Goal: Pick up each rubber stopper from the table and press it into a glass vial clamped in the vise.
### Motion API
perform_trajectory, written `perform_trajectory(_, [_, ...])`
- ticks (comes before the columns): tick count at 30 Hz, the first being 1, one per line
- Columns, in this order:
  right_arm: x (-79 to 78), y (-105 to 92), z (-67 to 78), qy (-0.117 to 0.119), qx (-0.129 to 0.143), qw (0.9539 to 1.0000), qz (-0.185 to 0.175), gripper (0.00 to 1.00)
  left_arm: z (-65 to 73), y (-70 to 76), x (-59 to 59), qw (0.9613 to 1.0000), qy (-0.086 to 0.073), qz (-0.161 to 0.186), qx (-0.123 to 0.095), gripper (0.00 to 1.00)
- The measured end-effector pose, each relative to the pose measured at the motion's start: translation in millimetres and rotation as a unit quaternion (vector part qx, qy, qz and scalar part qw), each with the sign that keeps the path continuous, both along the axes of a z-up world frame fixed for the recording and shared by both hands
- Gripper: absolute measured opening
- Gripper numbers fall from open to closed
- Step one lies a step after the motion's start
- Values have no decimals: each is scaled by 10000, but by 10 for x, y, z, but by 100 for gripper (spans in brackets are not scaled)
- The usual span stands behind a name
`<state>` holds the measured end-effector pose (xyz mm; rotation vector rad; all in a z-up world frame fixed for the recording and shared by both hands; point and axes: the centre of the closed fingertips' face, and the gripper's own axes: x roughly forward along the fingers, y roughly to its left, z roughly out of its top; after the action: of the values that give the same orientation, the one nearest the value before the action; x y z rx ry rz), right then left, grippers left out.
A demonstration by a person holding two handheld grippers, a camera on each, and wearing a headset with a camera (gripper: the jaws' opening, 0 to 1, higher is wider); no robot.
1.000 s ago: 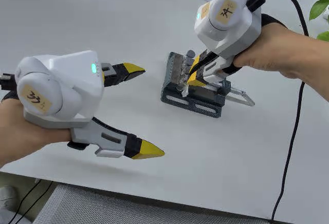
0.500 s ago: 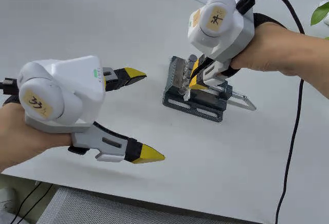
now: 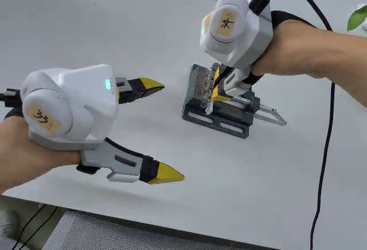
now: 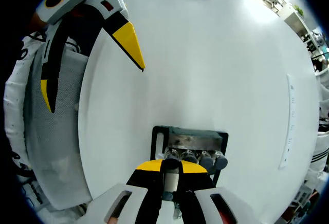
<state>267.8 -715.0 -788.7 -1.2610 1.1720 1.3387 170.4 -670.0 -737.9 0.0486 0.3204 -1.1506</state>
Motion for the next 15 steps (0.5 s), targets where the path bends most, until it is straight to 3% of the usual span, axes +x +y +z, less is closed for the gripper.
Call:
perform_trajectory(9, [8, -14, 6, 17, -19, 9999, -130, 6, 0, -7, 2, 10000, 6, 5, -13, 89])
perform_trajectory(11, [5, -25, 0, 6, -46, 9993, -383, 5, 9, -10, 2, 10000, 13, 11, -26, 89])
perform_trajectory(15, [17, -27, -5, 10, -62, 9985, -550, 5, 14, -10, 2, 10000, 3, 8, -26, 89])
